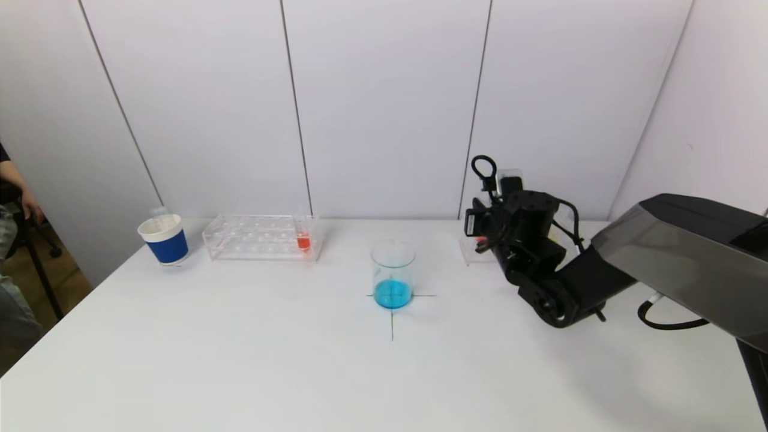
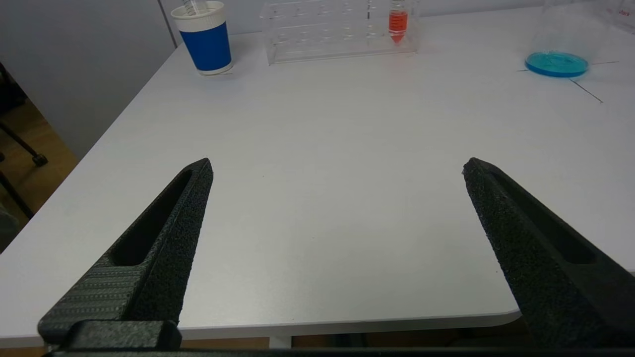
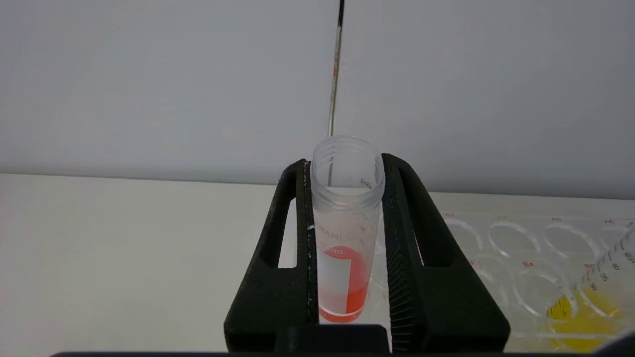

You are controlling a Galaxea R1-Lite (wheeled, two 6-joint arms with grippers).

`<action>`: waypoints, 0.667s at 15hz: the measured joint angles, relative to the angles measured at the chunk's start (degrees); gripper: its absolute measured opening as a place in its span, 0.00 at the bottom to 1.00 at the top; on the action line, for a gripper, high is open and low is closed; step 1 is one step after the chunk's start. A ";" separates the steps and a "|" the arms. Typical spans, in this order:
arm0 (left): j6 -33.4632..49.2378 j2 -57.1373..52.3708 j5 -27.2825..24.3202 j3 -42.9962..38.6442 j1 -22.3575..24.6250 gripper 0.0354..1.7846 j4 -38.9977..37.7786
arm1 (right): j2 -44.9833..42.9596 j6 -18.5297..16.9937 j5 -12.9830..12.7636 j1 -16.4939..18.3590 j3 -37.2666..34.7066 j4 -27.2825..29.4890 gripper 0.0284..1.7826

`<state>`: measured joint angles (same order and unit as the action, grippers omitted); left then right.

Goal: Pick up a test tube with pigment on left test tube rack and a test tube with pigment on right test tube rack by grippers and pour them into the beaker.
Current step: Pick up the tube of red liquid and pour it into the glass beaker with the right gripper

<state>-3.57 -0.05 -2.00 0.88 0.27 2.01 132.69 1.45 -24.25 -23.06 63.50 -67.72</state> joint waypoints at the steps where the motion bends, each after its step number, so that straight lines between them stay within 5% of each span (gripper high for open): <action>1: 0.00 0.00 -0.01 0.00 0.00 0.99 0.00 | -0.83 0.17 0.02 -0.06 0.09 0.96 0.24; 10: 0.00 0.00 0.00 0.00 0.04 0.99 0.00 | -11.00 2.23 0.00 -0.11 6.27 15.10 0.24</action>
<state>-3.57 -0.05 -2.00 0.88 0.30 2.01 121.70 3.68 -24.25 -23.17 69.77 -52.61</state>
